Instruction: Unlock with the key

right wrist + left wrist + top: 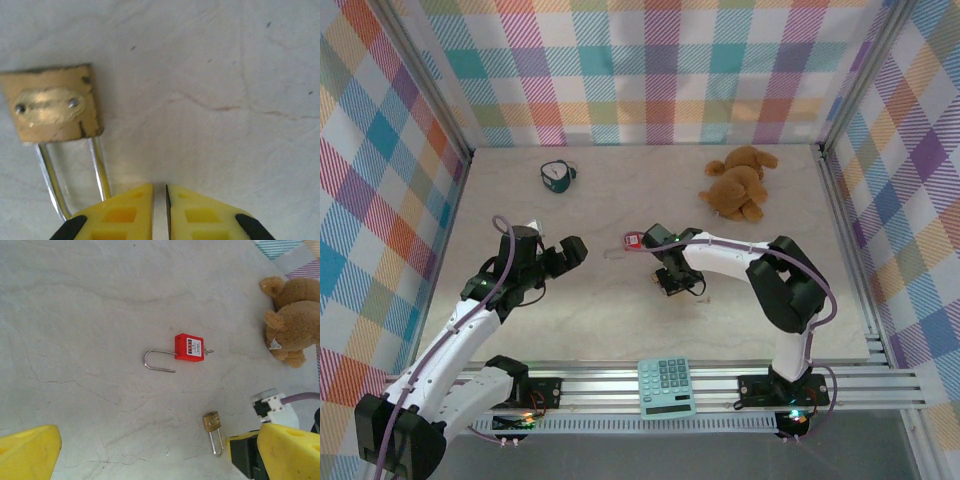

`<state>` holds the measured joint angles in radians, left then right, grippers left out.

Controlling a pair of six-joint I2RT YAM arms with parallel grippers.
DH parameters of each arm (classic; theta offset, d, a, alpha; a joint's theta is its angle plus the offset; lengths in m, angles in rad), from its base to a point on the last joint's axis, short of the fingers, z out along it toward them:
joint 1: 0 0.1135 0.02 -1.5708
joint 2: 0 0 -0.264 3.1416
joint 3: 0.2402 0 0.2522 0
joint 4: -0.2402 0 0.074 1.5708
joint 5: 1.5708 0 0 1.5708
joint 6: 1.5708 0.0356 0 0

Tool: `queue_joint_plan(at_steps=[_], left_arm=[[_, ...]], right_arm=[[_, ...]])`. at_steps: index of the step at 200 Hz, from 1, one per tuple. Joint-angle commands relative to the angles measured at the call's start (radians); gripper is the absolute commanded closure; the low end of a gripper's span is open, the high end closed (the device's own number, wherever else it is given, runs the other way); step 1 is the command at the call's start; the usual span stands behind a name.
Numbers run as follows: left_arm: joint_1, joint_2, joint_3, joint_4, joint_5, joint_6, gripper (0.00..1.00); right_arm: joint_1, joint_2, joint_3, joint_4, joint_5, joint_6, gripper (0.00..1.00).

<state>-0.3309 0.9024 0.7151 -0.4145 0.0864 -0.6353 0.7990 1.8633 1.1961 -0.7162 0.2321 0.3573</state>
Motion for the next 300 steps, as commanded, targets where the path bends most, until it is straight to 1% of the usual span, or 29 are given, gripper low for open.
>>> queue_joint_plan(at_steps=[1, 22, 39, 54, 63, 73, 92, 120, 131, 155, 182, 199, 230, 300], left_arm=[[0.011, 0.001, 0.0, 0.029, 0.023, -0.002, 0.0], [0.01, -0.004, -0.004, 0.028, 0.034, -0.003, 0.0], [0.01, -0.008, -0.013, 0.041, 0.045, -0.003, 0.01], [0.0, -0.005, -0.037, 0.08, 0.068, -0.007, 0.01], [-0.022, 0.003, -0.053, 0.108, 0.069, -0.01, 0.02], [-0.047, 0.013, -0.072, 0.127, 0.06, -0.012, 0.02], [-0.093, 0.038, -0.1, 0.19, 0.052, -0.017, 0.02], [-0.139, 0.082, -0.103, 0.224, 0.05, -0.019, 0.02], [-0.149, 0.094, -0.1, 0.233, 0.053, -0.018, 0.03], [-0.162, 0.111, -0.096, 0.238, 0.052, -0.015, 0.02], [-0.164, 0.109, -0.098, 0.233, 0.047, -0.013, 0.02], [-0.163, 0.107, -0.098, 0.229, 0.046, -0.011, 0.02], [-0.164, 0.105, -0.094, 0.224, 0.044, -0.009, 0.02], [-0.163, 0.109, -0.085, 0.22, 0.042, -0.003, 0.03]], right_arm=[[0.004, -0.027, -0.001, -0.031, -0.001, 0.016, 0.84], [0.005, -0.061, -0.001, -0.022, -0.047, 0.012, 0.83], [-0.007, -0.129, -0.015, -0.025, -0.097, 0.015, 0.81], [-0.043, -0.21, -0.049, -0.049, -0.066, 0.034, 0.77], [-0.078, -0.256, -0.077, -0.069, -0.041, 0.053, 0.73], [-0.114, -0.308, -0.116, -0.08, -0.029, 0.075, 0.71], [-0.161, -0.376, -0.185, -0.091, -0.022, 0.118, 0.72], [-0.193, -0.422, -0.262, -0.069, -0.065, 0.165, 0.73], [-0.204, -0.425, -0.282, -0.053, -0.081, 0.173, 0.73], [-0.22, -0.413, -0.31, -0.004, -0.155, 0.182, 0.72], [-0.222, -0.379, -0.326, 0.04, -0.186, 0.191, 0.72], [-0.223, -0.357, -0.332, 0.056, -0.185, 0.198, 0.73], [-0.224, -0.334, -0.328, 0.051, -0.13, 0.207, 0.77], [-0.223, -0.299, -0.336, 0.053, -0.132, 0.199, 0.82]])
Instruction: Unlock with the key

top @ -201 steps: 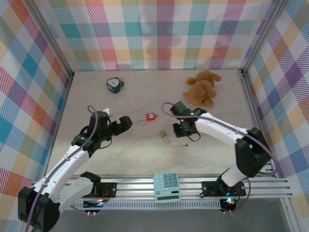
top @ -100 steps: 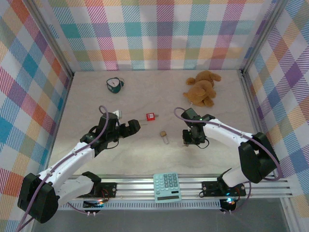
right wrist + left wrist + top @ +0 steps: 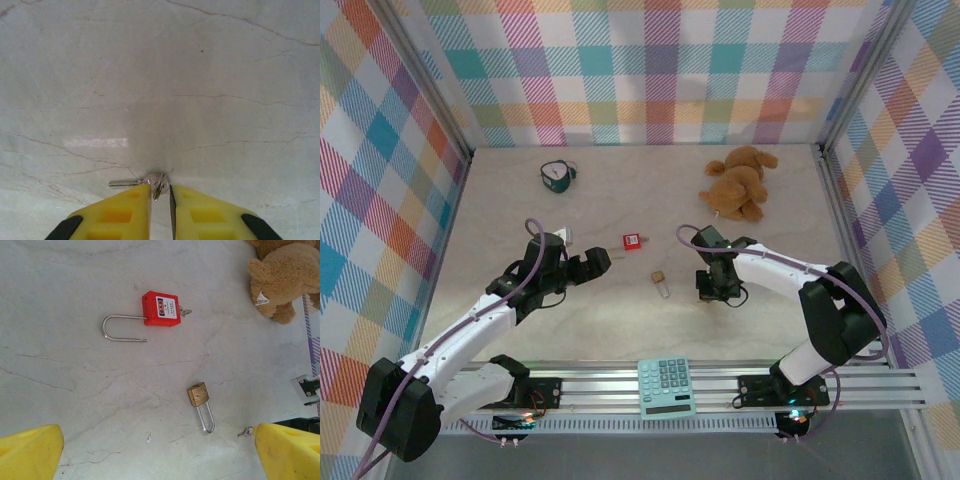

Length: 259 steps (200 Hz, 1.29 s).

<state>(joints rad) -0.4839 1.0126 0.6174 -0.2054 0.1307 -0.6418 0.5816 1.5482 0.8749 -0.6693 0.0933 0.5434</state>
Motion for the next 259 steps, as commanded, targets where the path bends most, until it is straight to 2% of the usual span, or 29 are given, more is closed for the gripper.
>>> queue_joint_plan(at_steps=[1, 43, 91, 124, 139, 161, 178, 199, 236, 259], left_arm=[[-0.011, -0.002, 0.013, 0.011, -0.002, 0.004, 0.03], [-0.012, 0.007, 0.016, 0.008, -0.005, 0.008, 0.03], [-0.024, 0.017, 0.021, 0.054, 0.033, 0.044, 0.04], [-0.153, 0.026, 0.025, 0.163, 0.044, 0.187, 0.03], [-0.241, 0.042, 0.03, 0.205, -0.029, 0.259, 0.04], [-0.36, 0.075, 0.001, 0.336, -0.137, 0.387, 0.08], [-0.435, 0.1, -0.064, 0.526, -0.184, 0.508, 0.1], [-0.462, 0.15, -0.12, 0.756, -0.134, 0.59, 0.11], [-0.512, 0.256, -0.105, 0.956, -0.114, 0.76, 0.12], [-0.522, 0.318, -0.102, 1.072, -0.044, 0.881, 0.14]], right_arm=[[-0.006, 0.016, -0.016, 0.005, 0.007, 0.013, 0.82], [-0.006, -0.012, -0.025, 0.021, 0.001, 0.01, 0.93], [-0.005, -0.129, 0.015, -0.038, -0.001, -0.016, 0.96], [-0.004, -0.222, 0.108, -0.138, -0.037, -0.057, 0.97], [-0.003, -0.251, 0.156, -0.178, -0.059, -0.073, 0.97], [-0.004, -0.292, 0.225, -0.227, -0.081, -0.086, 0.97], [-0.003, -0.324, 0.27, -0.249, -0.109, -0.089, 0.97], [-0.003, -0.358, 0.307, -0.253, -0.175, -0.075, 0.97], [-0.003, -0.426, 0.308, -0.216, -0.308, -0.021, 0.97], [-0.003, -0.461, 0.284, -0.184, -0.366, 0.012, 0.97]])
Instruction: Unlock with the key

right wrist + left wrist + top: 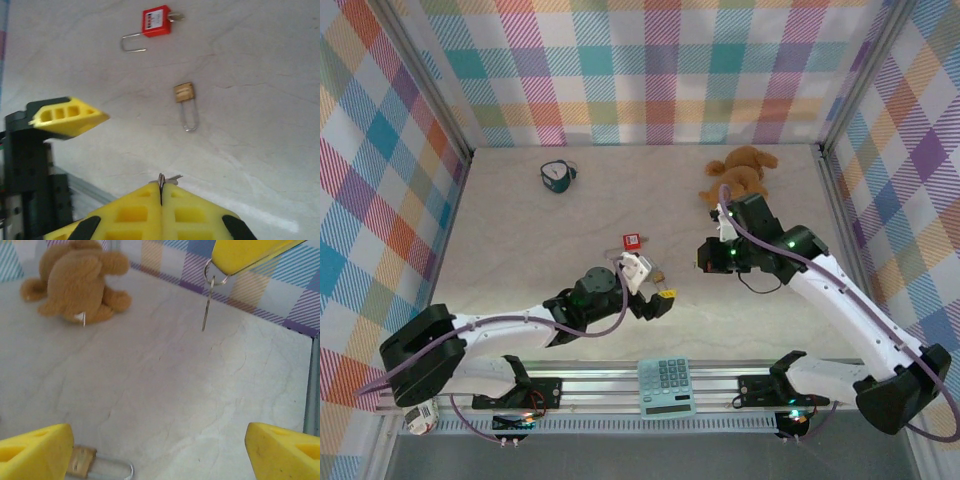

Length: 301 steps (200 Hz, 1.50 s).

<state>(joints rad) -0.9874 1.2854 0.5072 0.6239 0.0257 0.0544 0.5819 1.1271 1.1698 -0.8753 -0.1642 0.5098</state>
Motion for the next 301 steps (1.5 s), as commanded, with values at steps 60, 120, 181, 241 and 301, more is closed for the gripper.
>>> queue_joint_plan(at_steps=[60, 120, 181, 241, 301], left_arm=[[-0.023, 0.13, 0.056, 0.291, 0.152, 0.299, 0.31], [-0.023, 0.186, 0.098, 0.359, 0.21, 0.204, 0.45], [-0.023, 0.208, 0.071, 0.396, 0.212, 0.133, 0.71], [-0.023, 0.195, 0.053, 0.401, 0.2, 0.099, 0.94], [-0.023, 0.157, 0.024, 0.388, 0.192, 0.086, 1.0]], right_arm=[[0.004, -0.1, -0.061, 0.079, -0.199, 0.087, 0.98], [0.006, -0.105, -0.108, 0.151, -0.237, 0.108, 0.99], [0.007, -0.125, -0.125, 0.178, -0.215, 0.12, 1.0], [0.007, -0.141, -0.134, 0.169, -0.183, 0.118, 1.0], [0.007, -0.131, -0.131, 0.157, -0.135, 0.111, 1.0]])
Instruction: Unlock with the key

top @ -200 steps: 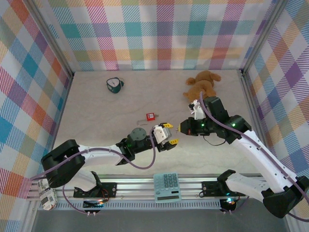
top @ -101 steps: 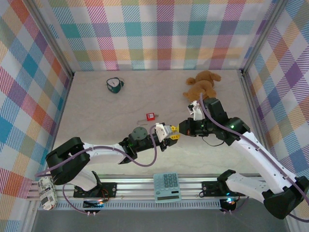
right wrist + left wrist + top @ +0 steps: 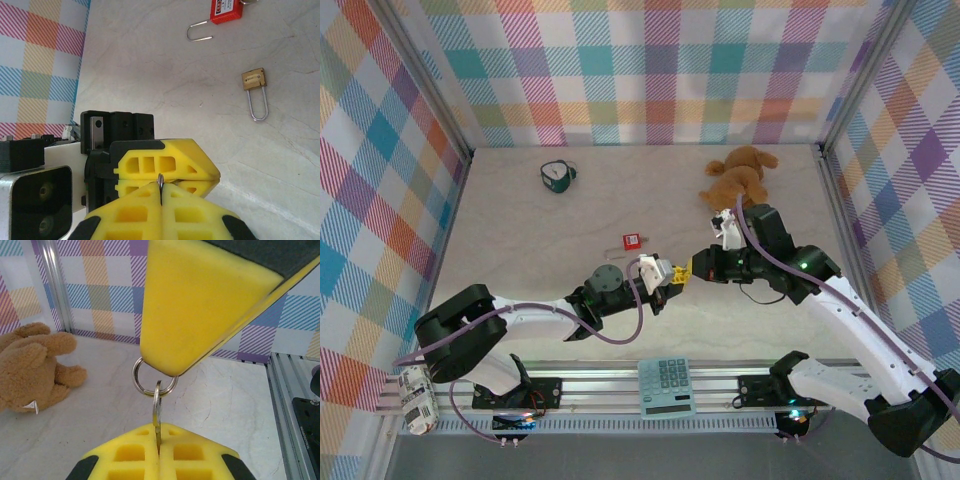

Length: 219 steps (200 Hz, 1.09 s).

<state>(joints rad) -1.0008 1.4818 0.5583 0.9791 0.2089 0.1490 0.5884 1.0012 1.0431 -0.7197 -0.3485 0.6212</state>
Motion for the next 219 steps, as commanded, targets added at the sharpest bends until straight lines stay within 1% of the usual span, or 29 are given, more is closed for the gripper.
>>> queue_joint_plan(at_steps=[1, 39, 78, 82, 90, 99, 116, 134, 150, 163, 179, 193, 219], left_arm=[[-0.01, -0.04, -0.027, 0.032, 0.009, -0.008, 1.0], [-0.01, -0.079, -0.038, -0.025, 0.023, -0.005, 1.0], [-0.01, -0.078, -0.023, -0.05, 0.042, -0.005, 1.0], [-0.01, -0.076, -0.021, -0.053, 0.044, -0.005, 1.0], [-0.01, -0.074, -0.017, -0.059, 0.04, -0.013, 1.0], [-0.007, -0.075, -0.017, -0.059, 0.04, -0.023, 1.0], [0.014, -0.085, -0.02, -0.066, 0.068, -0.085, 1.0], [0.055, -0.093, -0.015, -0.066, 0.156, -0.179, 1.0], [0.082, -0.098, -0.009, -0.06, 0.224, -0.251, 1.0], [0.099, -0.104, -0.007, -0.044, 0.267, -0.309, 1.0], [0.121, -0.107, 0.005, -0.042, 0.324, -0.37, 1.0], [0.13, -0.109, 0.016, -0.058, 0.362, -0.393, 1.0], [0.131, -0.106, 0.03, -0.085, 0.391, -0.394, 1.0]], right_arm=[[0.001, -0.004, -0.004, -0.001, 0.053, -0.001, 1.0], [0.001, -0.004, -0.022, -0.02, 0.116, -0.027, 1.0], [0.001, 0.002, -0.028, 0.006, 0.075, -0.033, 1.0], [0.001, 0.0, -0.025, 0.01, 0.071, -0.038, 0.98], [-0.001, -0.008, -0.015, 0.006, 0.077, -0.057, 0.91], [-0.001, -0.027, -0.008, 0.001, 0.114, -0.084, 0.79], [-0.011, -0.08, -0.03, 0.039, 0.14, -0.173, 0.76], [-0.018, -0.133, -0.108, 0.167, 0.031, -0.251, 0.74], [-0.019, -0.158, -0.18, 0.274, -0.027, -0.294, 0.71], [-0.026, -0.137, -0.208, 0.302, -0.039, -0.325, 0.71], [-0.029, -0.103, -0.229, 0.329, -0.118, -0.354, 0.69], [-0.026, -0.096, -0.245, 0.364, -0.167, -0.352, 0.67], [-0.029, -0.104, -0.257, 0.385, -0.162, -0.354, 0.66]])
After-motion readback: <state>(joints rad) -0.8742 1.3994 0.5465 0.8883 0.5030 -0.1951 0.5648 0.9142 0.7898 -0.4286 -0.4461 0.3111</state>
